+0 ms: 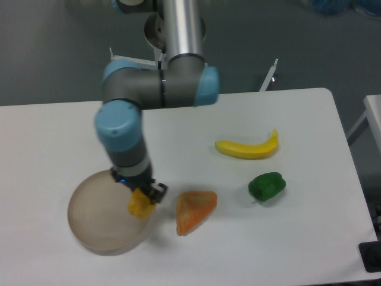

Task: Place the yellow pepper on the plate
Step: 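Carry the yellow pepper across the table over the round plate, then lower the yellow pepper onto the plate and open the gripper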

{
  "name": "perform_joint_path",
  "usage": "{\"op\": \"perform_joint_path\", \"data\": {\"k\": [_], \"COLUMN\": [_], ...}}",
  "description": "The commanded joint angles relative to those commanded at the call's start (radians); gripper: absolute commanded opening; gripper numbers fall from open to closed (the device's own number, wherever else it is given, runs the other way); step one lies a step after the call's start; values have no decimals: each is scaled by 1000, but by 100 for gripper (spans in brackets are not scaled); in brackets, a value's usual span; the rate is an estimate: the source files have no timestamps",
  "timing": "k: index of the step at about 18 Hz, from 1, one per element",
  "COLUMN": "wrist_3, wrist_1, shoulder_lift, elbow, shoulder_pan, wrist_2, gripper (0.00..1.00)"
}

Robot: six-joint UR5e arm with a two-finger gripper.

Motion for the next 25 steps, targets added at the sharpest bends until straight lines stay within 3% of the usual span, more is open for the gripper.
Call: {"op": "perform_joint_path", "data": {"k": [9, 22, 24, 25], "wrist_3": [-17, -17, -16, -16], "wrist_1": [12, 12, 12, 12], "shoulder_lift": [-69, -81, -81, -80], "elbow": [-2, -3, -3, -3], "shoulder_pan": [-61, -72, -74, -74], "wrist_2": [26, 26, 26, 26], "gripper": [53, 53, 58, 66]}}
